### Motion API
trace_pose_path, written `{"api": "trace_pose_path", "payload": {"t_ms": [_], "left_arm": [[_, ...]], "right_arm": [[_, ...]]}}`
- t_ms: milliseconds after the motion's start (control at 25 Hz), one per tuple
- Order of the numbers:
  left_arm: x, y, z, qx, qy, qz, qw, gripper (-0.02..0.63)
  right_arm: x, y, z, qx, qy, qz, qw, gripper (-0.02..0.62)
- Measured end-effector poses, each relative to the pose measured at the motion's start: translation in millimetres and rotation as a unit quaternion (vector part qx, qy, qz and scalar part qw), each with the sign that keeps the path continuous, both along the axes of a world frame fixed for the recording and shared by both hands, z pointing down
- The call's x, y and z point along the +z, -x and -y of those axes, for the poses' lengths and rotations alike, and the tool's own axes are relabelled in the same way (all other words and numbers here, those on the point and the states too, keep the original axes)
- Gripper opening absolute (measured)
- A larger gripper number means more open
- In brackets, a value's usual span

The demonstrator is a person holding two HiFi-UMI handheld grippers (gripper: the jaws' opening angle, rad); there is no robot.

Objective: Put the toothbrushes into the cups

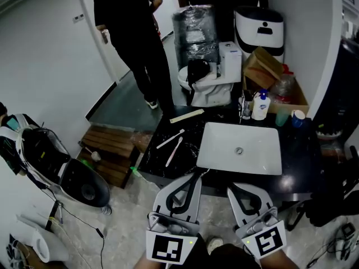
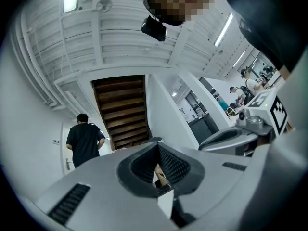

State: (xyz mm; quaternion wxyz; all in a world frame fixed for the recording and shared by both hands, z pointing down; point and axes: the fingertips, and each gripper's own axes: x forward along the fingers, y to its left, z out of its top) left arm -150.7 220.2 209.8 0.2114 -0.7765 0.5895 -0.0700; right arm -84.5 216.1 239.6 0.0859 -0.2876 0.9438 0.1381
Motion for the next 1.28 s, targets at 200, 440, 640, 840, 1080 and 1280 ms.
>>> {"api": "trace_pose_path", "payload": {"t_ms": [200,440,640,840,1080,1280], "left_arm": [[4.2,11.6,0.6,-0.022,0.006,0.0,0.9997,0.002],[7.8,26.8,11.7,-0.04,0.011,-0.004,0.9991,0.002],[16.2,38.3,22.6,-0.046,0.022,-0.003,0.9987,0.002],[25.4,58.2,38.6,-0.061,0.034,-0.007,0.9975,0.002],[36.1,85.7,66.0,-0.067,0.044,-0.001,0.9968,0.002],[39.0,115.1,102.0,-0.064,0.05,0.004,0.9967,0.002]], "right_arm": [[9.0,11.5,-0.6,-0.023,0.009,-0.011,1.0,0.032],[13.9,26.2,10.3,-0.04,0.015,-0.011,0.999,0.032],[20.3,40.6,21.5,-0.052,0.021,-0.016,0.998,0.032],[29.1,57.7,39.4,-0.059,0.033,-0.024,0.997,0.032],[34.7,84.6,68.5,-0.061,0.038,-0.027,0.997,0.034],[36.6,112.3,103.6,-0.055,0.04,-0.033,0.997,0.032]]}}
